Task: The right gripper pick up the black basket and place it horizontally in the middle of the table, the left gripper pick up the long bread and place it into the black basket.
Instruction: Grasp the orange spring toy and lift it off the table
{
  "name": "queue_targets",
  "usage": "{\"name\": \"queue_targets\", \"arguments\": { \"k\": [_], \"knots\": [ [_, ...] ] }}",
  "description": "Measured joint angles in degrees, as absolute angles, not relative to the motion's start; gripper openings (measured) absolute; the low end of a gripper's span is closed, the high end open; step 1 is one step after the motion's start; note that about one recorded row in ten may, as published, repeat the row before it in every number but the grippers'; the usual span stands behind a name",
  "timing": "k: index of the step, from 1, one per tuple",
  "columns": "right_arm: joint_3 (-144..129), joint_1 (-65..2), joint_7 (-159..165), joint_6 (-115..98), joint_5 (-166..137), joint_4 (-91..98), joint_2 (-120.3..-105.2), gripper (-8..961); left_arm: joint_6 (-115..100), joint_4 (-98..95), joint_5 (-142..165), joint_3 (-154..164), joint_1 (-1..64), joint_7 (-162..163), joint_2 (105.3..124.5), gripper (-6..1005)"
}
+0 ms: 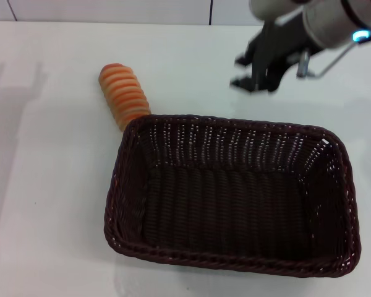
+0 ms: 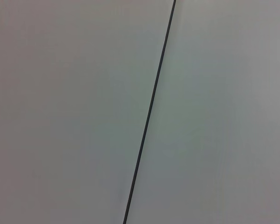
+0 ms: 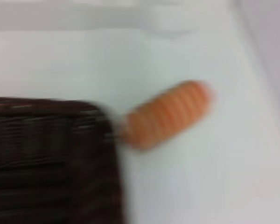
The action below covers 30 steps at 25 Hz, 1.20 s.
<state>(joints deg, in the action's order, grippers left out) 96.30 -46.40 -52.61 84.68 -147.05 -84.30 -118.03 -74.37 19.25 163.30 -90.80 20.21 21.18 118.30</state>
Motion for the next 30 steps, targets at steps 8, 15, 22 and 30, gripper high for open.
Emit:
{"name": "queue_targets", "arguments": {
  "k": [8, 15, 22, 30],
  "knots": [
    [86.8, -30.0, -55.0, 49.5, -148.3, -88.2, -119.2, 343, -72.8, 19.2, 163.4, -90.5, 20.4, 23.3, 118.16, 862],
    [71.2, -19.0, -59.4, 5.5, -143.0, -77.1, -119.17, 344, -71.0, 19.1, 163.7, -88.4, 21.7, 22.6, 117.96, 862],
    [63.3, -16.4, -53.5, -28.7, -142.9, -63.4, -119.12, 344, -69.9, 18.8, 163.8, -87.2, 22.6, 22.3, 118.04, 862],
    [59.7, -20.1, -32.0, -60.9, -143.4, -40.6, -119.15, 344, -69.9, 19.2, 164.4, -85.7, 22.7, 22.0, 118.11, 863]
  ]
}}
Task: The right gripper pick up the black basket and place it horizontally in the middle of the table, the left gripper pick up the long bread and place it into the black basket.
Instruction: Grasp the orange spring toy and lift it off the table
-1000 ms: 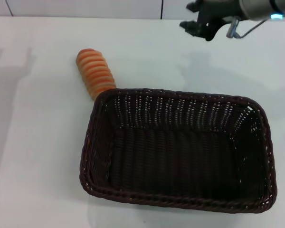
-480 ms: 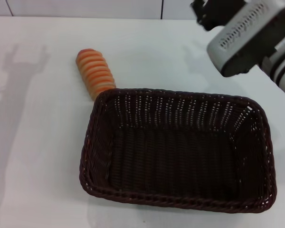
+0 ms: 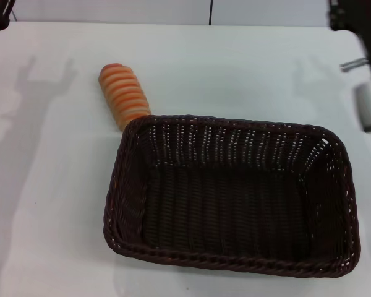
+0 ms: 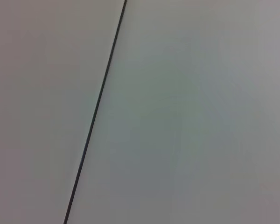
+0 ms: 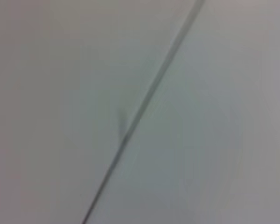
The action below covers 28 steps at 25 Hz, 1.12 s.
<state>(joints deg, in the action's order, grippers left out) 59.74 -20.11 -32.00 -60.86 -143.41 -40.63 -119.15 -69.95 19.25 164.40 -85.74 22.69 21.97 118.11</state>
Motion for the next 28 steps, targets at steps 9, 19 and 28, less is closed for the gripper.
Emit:
{"name": "queue_targets", "arguments": {
  "k": [9, 19, 28],
  "knots": [
    [59.7, -22.9, -7.1, -82.7, -138.9, -20.6, -119.72, 344, -74.7, 19.3, 165.2, -82.6, 21.5, 22.6, 118.15, 863],
    [59.9, -17.9, -6.3, -81.1, -131.2, -18.7, -119.76, 344, -62.6, 38.5, 165.5, -78.8, 12.3, 25.4, 117.91, 864],
    [60.1, -19.6, -6.7, -74.4, -125.9, -15.8, -119.56, 345, -16.2, 74.9, 165.5, -80.5, 3.5, 22.0, 117.28, 865]
  ]
}}
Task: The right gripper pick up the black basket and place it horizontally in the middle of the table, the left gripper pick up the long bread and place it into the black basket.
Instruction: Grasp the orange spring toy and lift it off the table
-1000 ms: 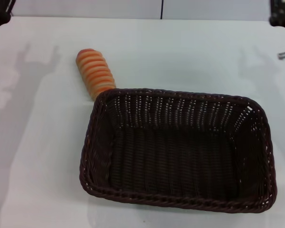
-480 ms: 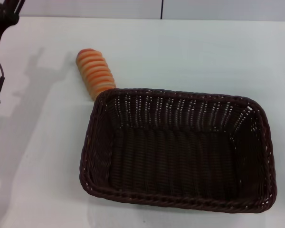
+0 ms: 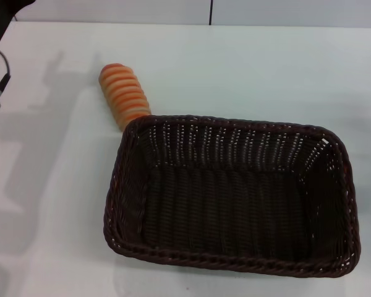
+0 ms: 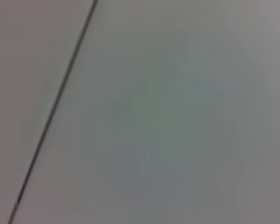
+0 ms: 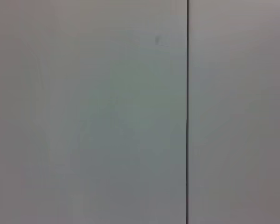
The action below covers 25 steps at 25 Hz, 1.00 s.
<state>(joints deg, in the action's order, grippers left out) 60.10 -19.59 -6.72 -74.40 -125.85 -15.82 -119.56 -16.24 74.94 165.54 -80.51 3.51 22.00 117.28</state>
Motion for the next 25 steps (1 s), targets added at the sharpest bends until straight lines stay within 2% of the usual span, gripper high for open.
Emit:
{"name": "queue_targets", "arguments": {
  "k": [7, 13, 21, 25],
  "knots": [
    [60.2, -19.8, -6.4, -74.1, -125.3, -15.3, -118.98, 345, 19.7, 88.3, 165.1, -84.5, 9.6, 19.5, 118.18, 865],
    [60.2, -20.6, -6.3, -73.5, -125.3, -14.2, -118.67, 345, 39.9, 88.3, 165.1, -87.5, 19.2, 21.8, 118.36, 865],
    [60.3, -20.2, -6.2, -74.9, -125.2, -13.9, -118.26, 344, 52.4, 83.5, 165.3, -88.6, 28.4, 21.6, 118.24, 866],
    [60.3, -19.8, -6.2, -76.2, -125.2, -13.8, -118.21, 343, 54.7, 82.1, 165.1, -88.4, 30.5, 20.5, 118.21, 866]
  ]
}}
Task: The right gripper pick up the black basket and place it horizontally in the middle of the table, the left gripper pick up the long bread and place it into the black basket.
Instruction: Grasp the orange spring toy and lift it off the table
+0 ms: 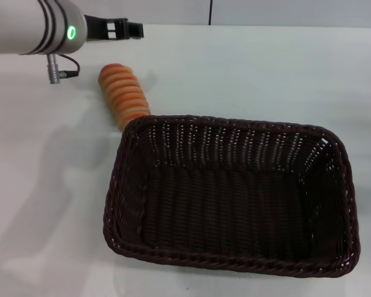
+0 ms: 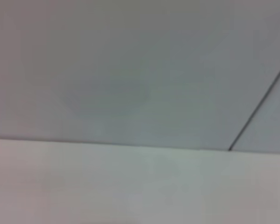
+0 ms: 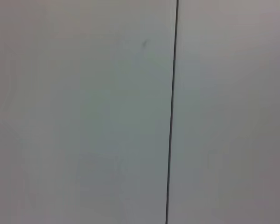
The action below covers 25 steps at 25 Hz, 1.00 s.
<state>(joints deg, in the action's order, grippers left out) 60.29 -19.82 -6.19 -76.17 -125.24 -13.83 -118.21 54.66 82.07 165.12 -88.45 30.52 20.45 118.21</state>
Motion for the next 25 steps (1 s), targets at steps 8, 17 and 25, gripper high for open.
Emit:
{"name": "queue_targets", "arguments": {
  "k": [8, 17, 25],
  "knots": [
    [60.3, -19.8, -6.2, -76.6, -125.2, -13.7, -117.86, 343, 58.6, 75.6, 165.2, -88.9, 35.5, 22.5, 118.37, 864],
    [59.9, -19.7, -6.1, -77.2, -125.2, -14.0, -117.83, 344, 56.8, 67.5, 165.5, -88.7, 38.9, 26.1, 118.42, 861],
    [60.2, -19.7, -5.4, -77.4, -125.2, -13.8, -117.97, 344, 56.0, 62.6, 165.0, -88.5, 40.5, 26.4, 118.52, 860]
  ]
}}
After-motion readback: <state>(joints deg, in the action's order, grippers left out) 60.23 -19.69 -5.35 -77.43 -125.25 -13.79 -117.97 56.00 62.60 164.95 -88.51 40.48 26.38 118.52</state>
